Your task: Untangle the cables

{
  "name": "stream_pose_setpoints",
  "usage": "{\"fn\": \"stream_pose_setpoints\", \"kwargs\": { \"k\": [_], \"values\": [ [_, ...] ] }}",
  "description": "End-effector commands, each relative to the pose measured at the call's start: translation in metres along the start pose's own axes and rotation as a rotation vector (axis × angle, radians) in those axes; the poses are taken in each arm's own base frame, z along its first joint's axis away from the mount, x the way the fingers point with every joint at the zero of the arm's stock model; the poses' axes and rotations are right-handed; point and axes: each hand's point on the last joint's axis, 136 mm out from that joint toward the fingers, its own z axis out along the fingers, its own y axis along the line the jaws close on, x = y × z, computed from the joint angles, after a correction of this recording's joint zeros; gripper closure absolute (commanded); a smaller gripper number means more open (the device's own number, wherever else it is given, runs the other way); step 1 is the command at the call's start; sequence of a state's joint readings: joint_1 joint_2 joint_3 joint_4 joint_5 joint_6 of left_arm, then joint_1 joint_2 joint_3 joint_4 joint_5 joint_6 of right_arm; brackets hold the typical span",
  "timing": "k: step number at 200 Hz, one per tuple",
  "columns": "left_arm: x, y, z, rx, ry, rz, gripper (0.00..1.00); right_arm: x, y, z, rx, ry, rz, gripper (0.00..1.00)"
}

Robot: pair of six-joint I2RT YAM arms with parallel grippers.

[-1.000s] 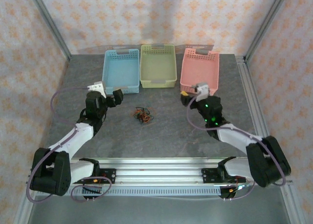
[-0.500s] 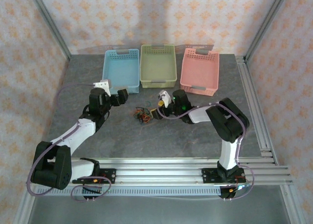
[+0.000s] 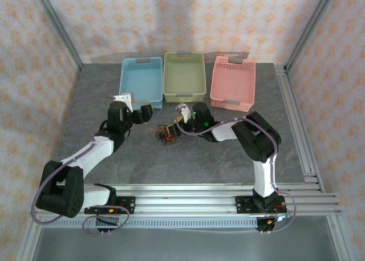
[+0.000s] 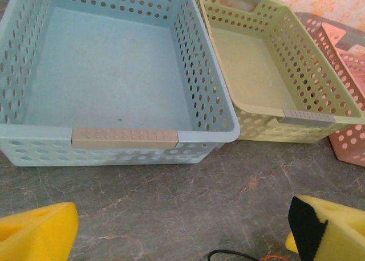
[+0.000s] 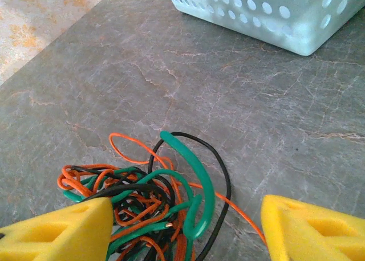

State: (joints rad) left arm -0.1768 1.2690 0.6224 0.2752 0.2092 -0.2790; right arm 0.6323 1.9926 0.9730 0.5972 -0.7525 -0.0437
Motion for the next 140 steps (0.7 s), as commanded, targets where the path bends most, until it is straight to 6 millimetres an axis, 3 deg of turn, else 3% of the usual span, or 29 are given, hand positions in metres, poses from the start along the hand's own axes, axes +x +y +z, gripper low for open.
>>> {"fn": "stream_pose_setpoints", "kwargs": {
  "k": [1,15,29,86,113,140],
  "values": [
    [-0.008,-0.004,0.001,-0.002,-0.002,0.030,0.05,-0.011,-0.001,0.005,0.011,-0.020,-0.015,0.44],
    [-0.006,-0.006,0.003,0.007,0.008,0.027,0.07,-0.012,0.008,0.002,-0.026,-0.031,-0.047,0.80],
    [-0.005,-0.008,0.003,0.017,0.014,0.026,0.08,-0.018,0.007,-0.005,0.000,-0.080,-0.071,1.00],
    [0.000,-0.020,0.007,0.079,0.037,-0.014,0.14,-0.031,-0.006,-0.036,0.161,-0.210,-0.141,1.00],
    [0.003,-0.043,0.004,0.184,0.031,-0.066,0.14,-0.038,-0.014,-0.056,0.202,-0.291,-0.104,1.00],
    [0.016,-0.067,0.023,0.233,0.194,-0.089,0.17,-0.046,-0.019,-0.061,0.177,-0.354,-0.039,1.00]
  ]
}}
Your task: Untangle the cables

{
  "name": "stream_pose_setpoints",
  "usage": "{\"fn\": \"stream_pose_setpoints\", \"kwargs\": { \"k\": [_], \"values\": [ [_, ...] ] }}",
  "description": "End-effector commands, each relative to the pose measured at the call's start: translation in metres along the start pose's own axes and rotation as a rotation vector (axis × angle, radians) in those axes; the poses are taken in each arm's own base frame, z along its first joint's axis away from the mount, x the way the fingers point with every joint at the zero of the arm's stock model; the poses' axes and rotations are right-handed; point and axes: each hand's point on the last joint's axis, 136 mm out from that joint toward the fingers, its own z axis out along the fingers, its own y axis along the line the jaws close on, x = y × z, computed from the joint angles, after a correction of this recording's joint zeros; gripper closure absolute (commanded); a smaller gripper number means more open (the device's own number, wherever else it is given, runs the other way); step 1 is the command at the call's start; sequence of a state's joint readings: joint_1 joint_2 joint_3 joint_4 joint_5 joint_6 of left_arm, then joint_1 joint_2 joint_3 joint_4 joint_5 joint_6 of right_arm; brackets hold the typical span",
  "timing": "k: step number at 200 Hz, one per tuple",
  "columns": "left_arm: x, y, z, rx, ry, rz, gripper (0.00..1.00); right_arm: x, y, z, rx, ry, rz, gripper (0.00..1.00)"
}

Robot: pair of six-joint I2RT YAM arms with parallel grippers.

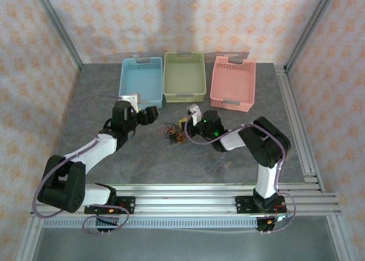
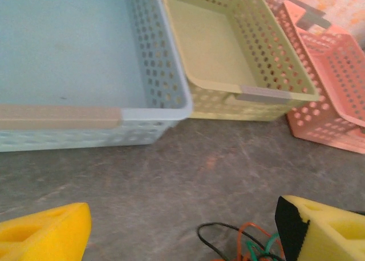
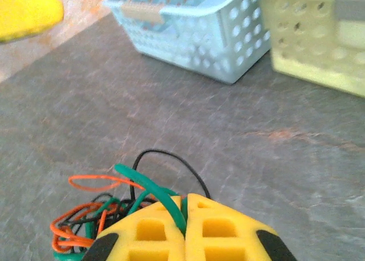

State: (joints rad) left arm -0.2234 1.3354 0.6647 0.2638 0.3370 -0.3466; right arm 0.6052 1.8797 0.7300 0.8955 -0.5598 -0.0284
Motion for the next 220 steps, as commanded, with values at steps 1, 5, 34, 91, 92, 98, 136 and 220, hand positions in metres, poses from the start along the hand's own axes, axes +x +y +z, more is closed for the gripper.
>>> {"fn": "stream_pose_setpoints", "kwargs": {
  "k": [1,5,34,91,92,98,136,220],
  "values": [
    [-0.001,-0.029,0.017,0.089,0.101,-0.044,0.17,-0.040,-0.003,-0.007,-0.001,-0.161,0.029,1.00],
    [0.002,-0.031,0.021,0.088,0.127,-0.049,0.17,-0.040,-0.004,-0.007,-0.003,-0.165,0.037,1.00],
    [0.038,-0.052,0.042,0.110,0.310,-0.056,0.23,-0.043,-0.008,-0.005,-0.002,-0.184,0.068,1.00],
    [0.065,-0.039,0.060,-0.017,0.399,-0.127,0.27,-0.043,-0.017,-0.005,0.035,-0.185,0.092,1.00],
    [0.065,-0.039,0.060,-0.019,0.400,-0.128,0.27,-0.043,-0.017,-0.005,0.036,-0.184,0.092,1.00],
    [0.066,-0.038,0.060,-0.024,0.403,-0.143,0.27,-0.042,-0.020,-0.006,0.051,-0.182,0.095,1.00],
    [0.078,-0.031,0.057,-0.064,0.459,-0.213,0.27,-0.040,-0.038,-0.008,0.124,-0.174,0.127,1.00],
    [0.099,-0.031,0.070,-0.066,0.562,-0.260,0.44,-0.036,-0.047,-0.006,0.149,-0.151,0.158,1.00]
  ]
}}
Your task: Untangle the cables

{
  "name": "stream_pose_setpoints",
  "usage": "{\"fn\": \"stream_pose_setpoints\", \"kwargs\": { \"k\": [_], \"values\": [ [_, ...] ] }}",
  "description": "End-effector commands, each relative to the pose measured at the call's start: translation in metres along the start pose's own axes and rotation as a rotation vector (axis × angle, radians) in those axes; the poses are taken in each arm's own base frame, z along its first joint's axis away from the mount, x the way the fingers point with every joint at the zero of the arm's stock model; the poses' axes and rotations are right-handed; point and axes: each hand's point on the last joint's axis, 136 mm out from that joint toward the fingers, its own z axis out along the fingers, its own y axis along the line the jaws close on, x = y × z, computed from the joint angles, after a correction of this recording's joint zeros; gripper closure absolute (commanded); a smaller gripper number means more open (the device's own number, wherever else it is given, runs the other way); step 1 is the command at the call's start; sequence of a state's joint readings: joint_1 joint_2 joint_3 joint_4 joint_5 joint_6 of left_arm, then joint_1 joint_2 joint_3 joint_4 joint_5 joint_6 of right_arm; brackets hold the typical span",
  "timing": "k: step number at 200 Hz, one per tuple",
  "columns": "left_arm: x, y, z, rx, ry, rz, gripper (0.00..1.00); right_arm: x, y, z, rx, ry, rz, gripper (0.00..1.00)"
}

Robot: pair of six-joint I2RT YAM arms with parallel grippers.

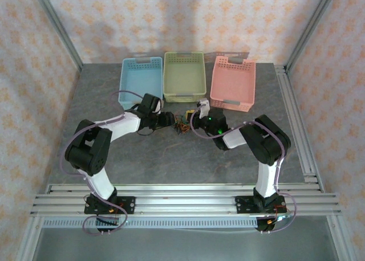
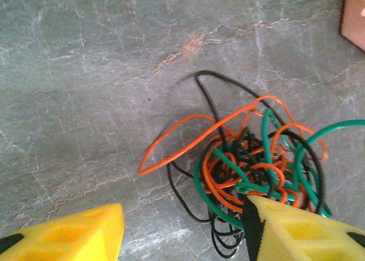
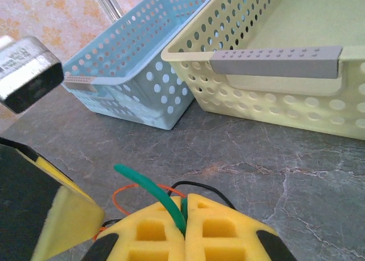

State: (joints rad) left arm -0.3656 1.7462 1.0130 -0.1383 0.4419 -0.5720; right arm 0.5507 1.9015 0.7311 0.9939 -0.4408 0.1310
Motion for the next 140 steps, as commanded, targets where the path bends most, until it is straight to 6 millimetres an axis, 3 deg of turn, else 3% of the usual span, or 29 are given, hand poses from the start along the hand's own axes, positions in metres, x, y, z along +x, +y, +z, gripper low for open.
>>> {"fn": "stream_pose_setpoints", "kwargs": {
  "k": [1,35,78,140],
  "values": [
    [0.001,0.001,0.004,-0.004,0.046,-0.034,0.44,-0.013,-0.002,0.003,0.004,-0.028,0.010,1.00],
    [0.000,0.001,0.004,-0.005,0.046,-0.030,0.45,-0.011,-0.002,0.003,0.003,-0.022,0.012,1.00],
    [-0.025,0.012,-0.016,-0.126,-0.077,0.103,0.46,-0.010,-0.001,0.005,-0.005,-0.010,0.014,1.00],
    [-0.023,-0.014,0.010,-0.019,-0.001,0.176,0.46,-0.006,0.001,0.008,-0.018,0.011,0.024,1.00]
  ]
}}
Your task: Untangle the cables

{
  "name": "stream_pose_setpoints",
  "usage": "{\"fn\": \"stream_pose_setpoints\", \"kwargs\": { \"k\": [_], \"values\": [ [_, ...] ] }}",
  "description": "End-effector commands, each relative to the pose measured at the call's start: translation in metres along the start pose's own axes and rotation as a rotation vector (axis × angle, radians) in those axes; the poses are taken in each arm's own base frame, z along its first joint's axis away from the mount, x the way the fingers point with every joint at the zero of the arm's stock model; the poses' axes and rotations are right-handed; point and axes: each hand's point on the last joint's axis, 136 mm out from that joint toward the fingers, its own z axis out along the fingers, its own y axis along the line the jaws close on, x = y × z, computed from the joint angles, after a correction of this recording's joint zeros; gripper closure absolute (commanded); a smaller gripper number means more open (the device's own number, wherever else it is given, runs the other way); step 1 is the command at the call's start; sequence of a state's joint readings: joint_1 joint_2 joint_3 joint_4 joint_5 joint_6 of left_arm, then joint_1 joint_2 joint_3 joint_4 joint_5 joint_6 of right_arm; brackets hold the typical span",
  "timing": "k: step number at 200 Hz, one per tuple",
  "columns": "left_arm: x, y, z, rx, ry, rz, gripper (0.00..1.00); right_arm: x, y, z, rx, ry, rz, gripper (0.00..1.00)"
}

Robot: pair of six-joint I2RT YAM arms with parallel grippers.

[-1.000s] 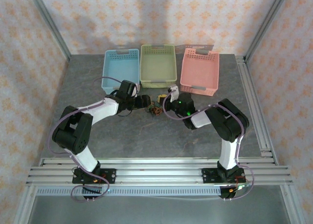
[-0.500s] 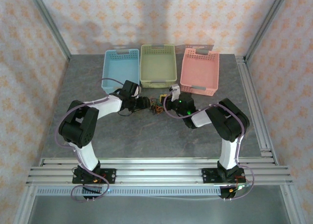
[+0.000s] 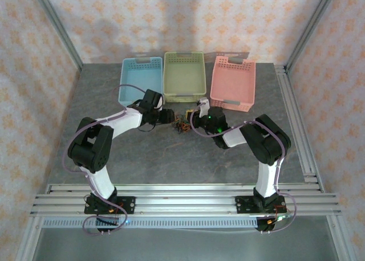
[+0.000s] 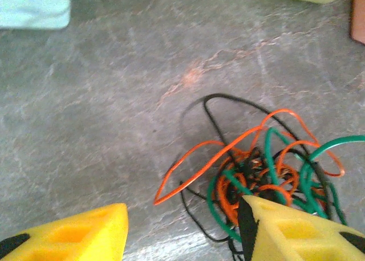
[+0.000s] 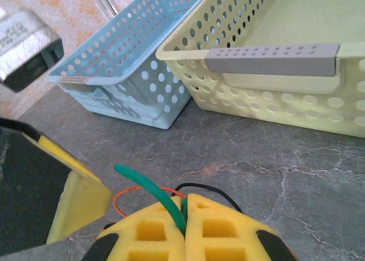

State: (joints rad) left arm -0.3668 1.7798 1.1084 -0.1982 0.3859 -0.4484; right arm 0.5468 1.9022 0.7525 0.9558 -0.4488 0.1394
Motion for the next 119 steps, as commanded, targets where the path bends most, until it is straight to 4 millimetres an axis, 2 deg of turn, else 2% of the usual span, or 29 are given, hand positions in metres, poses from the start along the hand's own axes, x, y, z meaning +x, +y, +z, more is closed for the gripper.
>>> {"fn": "stream_pose_setpoints", "kwargs": {
  "k": [1,30,66,90,100,119],
  "values": [
    [-0.001,-0.010,0.011,0.033,0.031,0.051,0.46,-0.006,0.002,0.005,-0.020,-0.006,0.010,1.00],
    [0.003,-0.010,0.024,0.023,0.073,0.054,0.50,-0.005,0.002,0.005,-0.020,0.000,0.013,1.00],
    [0.004,-0.007,0.024,0.012,0.070,0.050,0.51,-0.005,0.001,0.006,-0.019,0.000,0.020,1.00],
    [0.004,-0.008,0.024,0.013,0.069,0.050,0.55,-0.006,0.001,0.006,-0.018,-0.001,0.020,1.00],
    [0.004,-0.007,0.023,0.011,0.065,0.050,0.61,-0.006,0.001,0.006,-0.017,-0.002,0.021,1.00],
    [0.002,-0.006,0.020,0.004,0.052,0.051,0.83,-0.006,0.000,0.006,-0.013,-0.002,0.020,1.00]
  ]
}}
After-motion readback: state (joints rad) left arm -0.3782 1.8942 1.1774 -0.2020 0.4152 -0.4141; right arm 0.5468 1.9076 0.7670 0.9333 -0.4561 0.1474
